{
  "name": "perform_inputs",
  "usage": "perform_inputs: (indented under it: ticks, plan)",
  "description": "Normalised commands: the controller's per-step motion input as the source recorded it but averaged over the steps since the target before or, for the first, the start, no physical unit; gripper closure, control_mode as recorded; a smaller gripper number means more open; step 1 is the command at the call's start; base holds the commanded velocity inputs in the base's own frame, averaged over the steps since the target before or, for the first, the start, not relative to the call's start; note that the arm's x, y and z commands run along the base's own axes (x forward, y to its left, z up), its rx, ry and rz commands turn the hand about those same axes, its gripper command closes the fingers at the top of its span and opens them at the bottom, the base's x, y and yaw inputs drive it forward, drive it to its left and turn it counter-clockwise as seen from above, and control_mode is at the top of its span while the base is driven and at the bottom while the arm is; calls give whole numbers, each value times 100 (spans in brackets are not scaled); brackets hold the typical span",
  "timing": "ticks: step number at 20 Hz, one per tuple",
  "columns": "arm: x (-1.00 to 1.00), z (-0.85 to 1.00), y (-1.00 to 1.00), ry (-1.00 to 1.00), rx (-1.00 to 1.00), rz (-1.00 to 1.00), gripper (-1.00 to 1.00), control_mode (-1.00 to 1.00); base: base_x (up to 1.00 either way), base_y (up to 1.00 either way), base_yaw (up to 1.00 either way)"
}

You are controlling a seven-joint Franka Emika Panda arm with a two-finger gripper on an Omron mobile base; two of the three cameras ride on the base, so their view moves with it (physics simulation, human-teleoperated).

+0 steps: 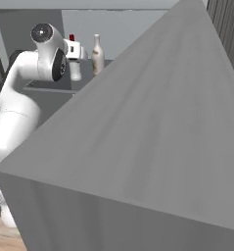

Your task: Place the liquors on the top shelf of the fridge to keep them out of children's reach, and place the pear on lower shelves for easy access.

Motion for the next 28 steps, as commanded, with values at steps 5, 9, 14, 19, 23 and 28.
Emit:
perform_inputs:
  ticks: [5, 9, 14, 19, 23, 28]
  plan:
    - [-70, -19, 0, -5, -1, 0, -100, -100, 0, 0, 0]
    - [-89, -4, 0, -10, -1, 0, -100, -100, 0, 0, 0]
    - [-100, 0, 0, -10, -1, 0, -100, -100, 0, 0, 0]
    - [-100, 0, 0, -2, 0, 0, -100, -100, 0, 0, 0]
    - [-100, 0, 0, 0, -1, 0, -100, -100, 0, 0, 0]
    - [-100, 0, 0, 0, -2, 0, -100, -100, 0, 0, 0]
